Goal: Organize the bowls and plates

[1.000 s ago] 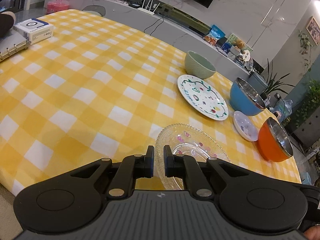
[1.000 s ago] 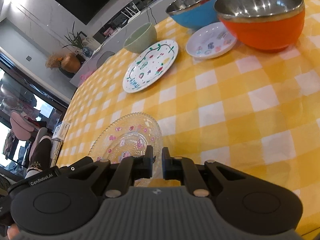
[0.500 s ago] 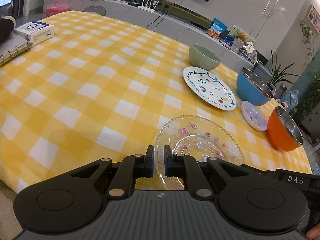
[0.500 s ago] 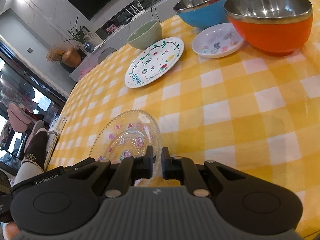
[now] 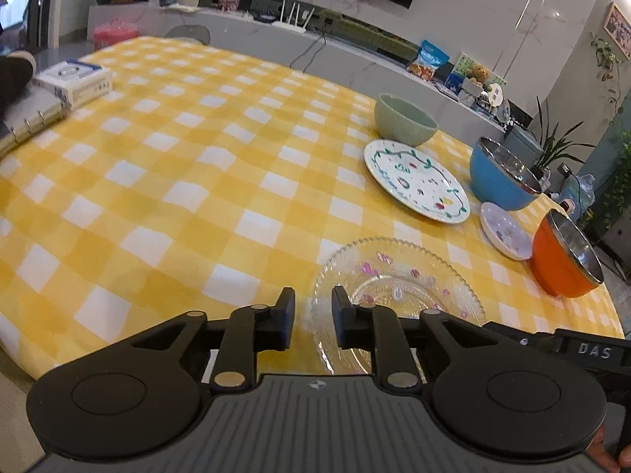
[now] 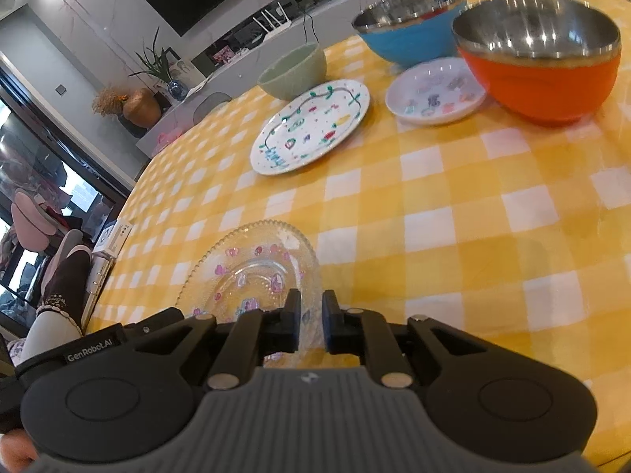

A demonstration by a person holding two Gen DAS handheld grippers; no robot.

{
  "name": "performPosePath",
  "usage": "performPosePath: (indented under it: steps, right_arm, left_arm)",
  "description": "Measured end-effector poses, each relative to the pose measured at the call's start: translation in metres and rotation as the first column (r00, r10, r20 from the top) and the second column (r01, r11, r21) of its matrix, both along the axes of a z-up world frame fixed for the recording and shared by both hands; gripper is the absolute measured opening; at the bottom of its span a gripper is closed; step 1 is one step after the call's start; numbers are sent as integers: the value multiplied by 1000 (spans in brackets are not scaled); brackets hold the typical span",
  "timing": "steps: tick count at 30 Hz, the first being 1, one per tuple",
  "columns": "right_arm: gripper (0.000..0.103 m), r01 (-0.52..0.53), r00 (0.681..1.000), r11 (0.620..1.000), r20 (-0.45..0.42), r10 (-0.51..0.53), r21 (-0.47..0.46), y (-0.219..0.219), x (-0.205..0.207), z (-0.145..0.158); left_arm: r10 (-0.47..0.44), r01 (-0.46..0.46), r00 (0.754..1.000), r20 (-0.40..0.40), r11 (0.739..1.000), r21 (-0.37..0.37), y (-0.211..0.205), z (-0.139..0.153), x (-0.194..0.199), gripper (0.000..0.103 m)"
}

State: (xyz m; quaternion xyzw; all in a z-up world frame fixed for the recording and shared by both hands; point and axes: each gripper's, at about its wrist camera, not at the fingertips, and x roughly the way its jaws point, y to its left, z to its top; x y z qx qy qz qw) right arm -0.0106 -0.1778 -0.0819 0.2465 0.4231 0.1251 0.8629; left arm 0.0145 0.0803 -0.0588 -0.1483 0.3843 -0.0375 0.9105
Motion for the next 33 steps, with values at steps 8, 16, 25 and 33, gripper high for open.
performPosePath:
  steps: [8, 16, 25, 33]
  right_arm:
    - [46, 49, 996, 995, 80, -43, -83, -2, -2, 15]
    - [51, 125, 990, 985, 78, -116, -121, -11, 8, 16]
    - [53, 195, 979, 976, 81, -187, -100, -17, 22, 14]
    - [57, 203, 977, 977, 81, -198, -60, -17, 36, 9]
  left_arm:
    - [24, -26, 999, 36, 998, 54, -2, 10, 3, 23]
    - [33, -37, 998, 46, 996, 78, -13, 18, 13, 39]
    - [-4, 3, 999, 36, 999, 47, -29, 26, 33, 49]
    - [-35, 35, 999, 21, 999, 15, -43, 22, 55, 49]
